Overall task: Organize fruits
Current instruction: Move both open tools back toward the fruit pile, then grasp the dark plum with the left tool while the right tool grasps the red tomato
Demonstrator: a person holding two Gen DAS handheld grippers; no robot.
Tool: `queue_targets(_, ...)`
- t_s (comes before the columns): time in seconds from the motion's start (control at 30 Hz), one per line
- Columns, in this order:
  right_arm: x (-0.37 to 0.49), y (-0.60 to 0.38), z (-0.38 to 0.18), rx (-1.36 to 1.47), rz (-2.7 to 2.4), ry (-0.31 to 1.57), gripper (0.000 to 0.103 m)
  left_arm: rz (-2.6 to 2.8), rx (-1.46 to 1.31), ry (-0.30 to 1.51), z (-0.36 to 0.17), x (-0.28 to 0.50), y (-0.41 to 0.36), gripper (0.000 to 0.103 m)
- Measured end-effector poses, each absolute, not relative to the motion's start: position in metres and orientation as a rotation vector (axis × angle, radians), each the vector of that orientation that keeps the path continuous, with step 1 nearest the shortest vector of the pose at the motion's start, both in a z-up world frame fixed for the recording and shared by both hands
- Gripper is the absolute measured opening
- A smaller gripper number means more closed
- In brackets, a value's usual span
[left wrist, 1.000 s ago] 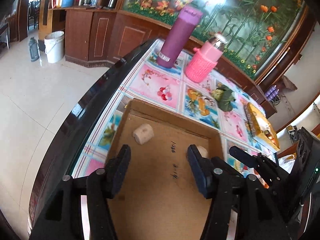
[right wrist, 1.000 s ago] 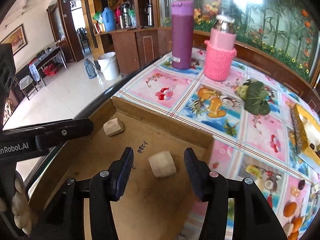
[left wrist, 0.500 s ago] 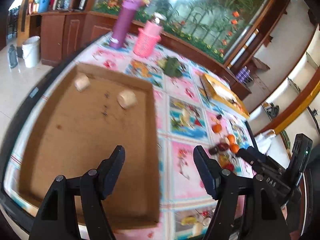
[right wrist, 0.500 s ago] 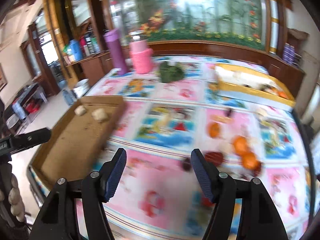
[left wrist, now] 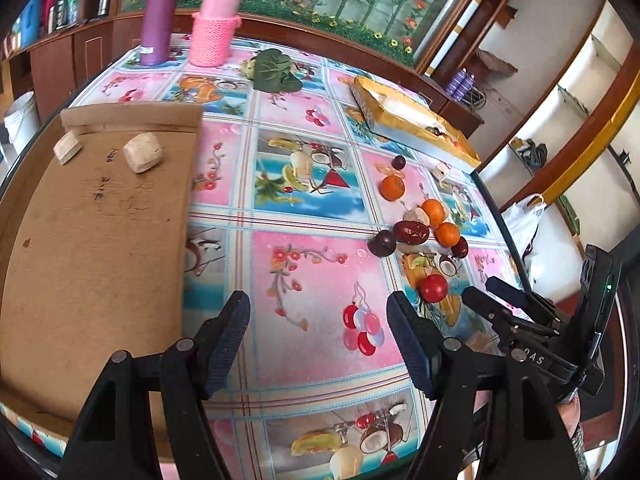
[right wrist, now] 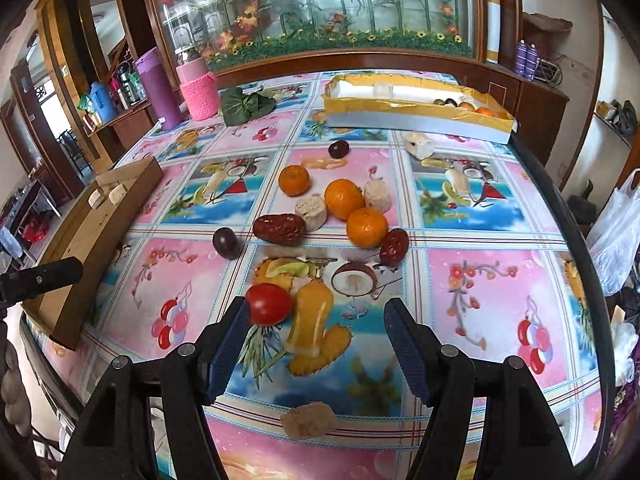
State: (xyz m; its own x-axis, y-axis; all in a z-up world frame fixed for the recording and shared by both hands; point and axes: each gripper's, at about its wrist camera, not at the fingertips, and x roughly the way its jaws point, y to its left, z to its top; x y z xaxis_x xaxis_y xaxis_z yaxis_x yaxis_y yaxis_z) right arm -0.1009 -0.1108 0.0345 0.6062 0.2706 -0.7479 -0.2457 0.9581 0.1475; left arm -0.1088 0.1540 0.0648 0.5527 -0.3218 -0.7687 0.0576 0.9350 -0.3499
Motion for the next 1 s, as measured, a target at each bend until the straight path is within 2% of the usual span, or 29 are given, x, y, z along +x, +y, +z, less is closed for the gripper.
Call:
queue_targets(0.2, -0.092, -0.088, 0.02, -0.013, 0.374, 0.901, 0.073, -0.284, -0.256, 1.017, 0.046, -0.072, 0.122, 0.07)
queue_targets(0.27, -0.088, -0.078, 0.016, -0.041, 0.408, 0.92, 0.066, -0.303, -0.253, 1.037, 0.039, -0.059, 0.112, 0.07)
queue_targets(0.43, -0.084, -0.062, 0.009, -0.11, 0.433, 0.942, 0.062, -0.349, -0.253, 1.049, 0.024, -0.032, 0.093, 0.068)
queue_targets(0.57, -0.079, -0.062, 0.004, -0.114, 0.435, 0.964, 0.056, -0.377, -0.214, 1.038, 0.018, -0.022, 0.079, 0.059)
queue_targets(0.6, -0.078, -0.063, 0.005, -0.112, 0.435, 0.962, 0.055, -0.396, -0.208, 1.042, 0.018, -0.02, 0.076, 0.049)
queue_targets(0.67, -0.076, -0.064, 0.005, -0.108, 0.434, 0.965, 0.049, -0.4, -0.186, 1.036, 0.017, -0.02, 0.07, 0.043)
queue_targets(0.7, -0.076, -0.065, 0.005, -0.107, 0.432, 0.965, 0.047, -0.408, -0.166, 1.031, 0.017, -0.02, 0.066, 0.031)
queue_targets(0.77, -0.075, -0.064, 0.006, -0.113, 0.423, 0.963, 0.036, -0.388, -0.115, 1.019, 0.017, -0.023, 0.061, 0.022)
queue_targets(1.0, -0.078, -0.066, 0.011, -0.071, 0.424, 0.971, 0.036, -0.376, -0.21, 1.001, 0.03, -0.036, 0.091, 0.022)
